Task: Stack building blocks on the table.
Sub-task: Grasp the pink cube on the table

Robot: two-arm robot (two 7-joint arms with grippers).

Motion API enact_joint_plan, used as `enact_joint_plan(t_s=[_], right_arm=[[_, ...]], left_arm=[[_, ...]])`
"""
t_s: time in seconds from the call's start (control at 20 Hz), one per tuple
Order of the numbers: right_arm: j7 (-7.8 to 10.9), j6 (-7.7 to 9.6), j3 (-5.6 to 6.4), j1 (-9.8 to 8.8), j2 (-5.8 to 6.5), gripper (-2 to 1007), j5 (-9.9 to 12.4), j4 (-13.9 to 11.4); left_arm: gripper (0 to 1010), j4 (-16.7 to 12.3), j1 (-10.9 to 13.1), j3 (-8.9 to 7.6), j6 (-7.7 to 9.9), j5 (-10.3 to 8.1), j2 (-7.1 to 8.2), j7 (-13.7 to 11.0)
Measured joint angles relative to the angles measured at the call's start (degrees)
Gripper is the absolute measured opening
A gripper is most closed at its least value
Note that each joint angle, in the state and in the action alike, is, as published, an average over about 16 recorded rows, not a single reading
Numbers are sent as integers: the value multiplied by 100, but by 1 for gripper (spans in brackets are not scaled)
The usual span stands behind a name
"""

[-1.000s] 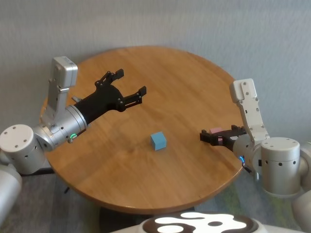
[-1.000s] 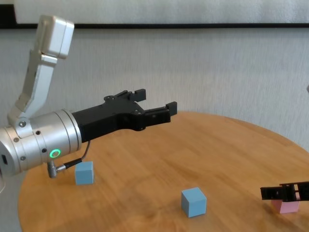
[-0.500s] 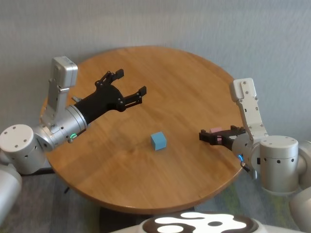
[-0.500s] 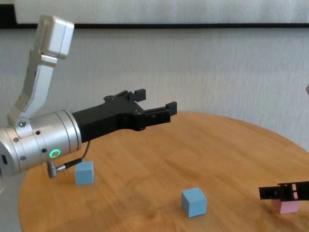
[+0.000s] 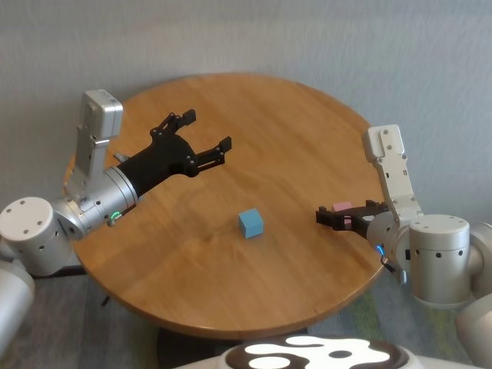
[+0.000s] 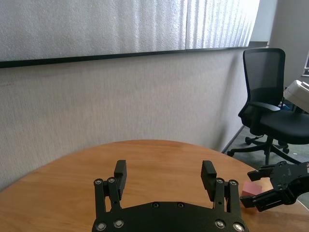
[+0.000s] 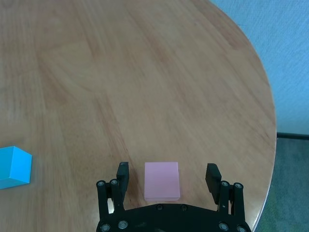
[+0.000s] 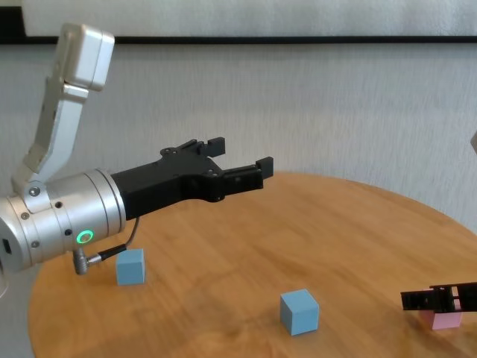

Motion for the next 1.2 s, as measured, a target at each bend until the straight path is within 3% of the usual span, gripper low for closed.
enact_joint_plan(t_s=[0.6,0.85,1.2], right_arm=[[2,-1,-1,-5,9,932,4,-13],[4,-3,-4,-10,15,812,10,-23],[5,-4,-7,-13,19,568,13,-29]], left_arm=[[1001,0,0,0,0,0,0,0],[1002,0,0,0,0,0,0,0],[1002,0,0,0,0,0,0,0]])
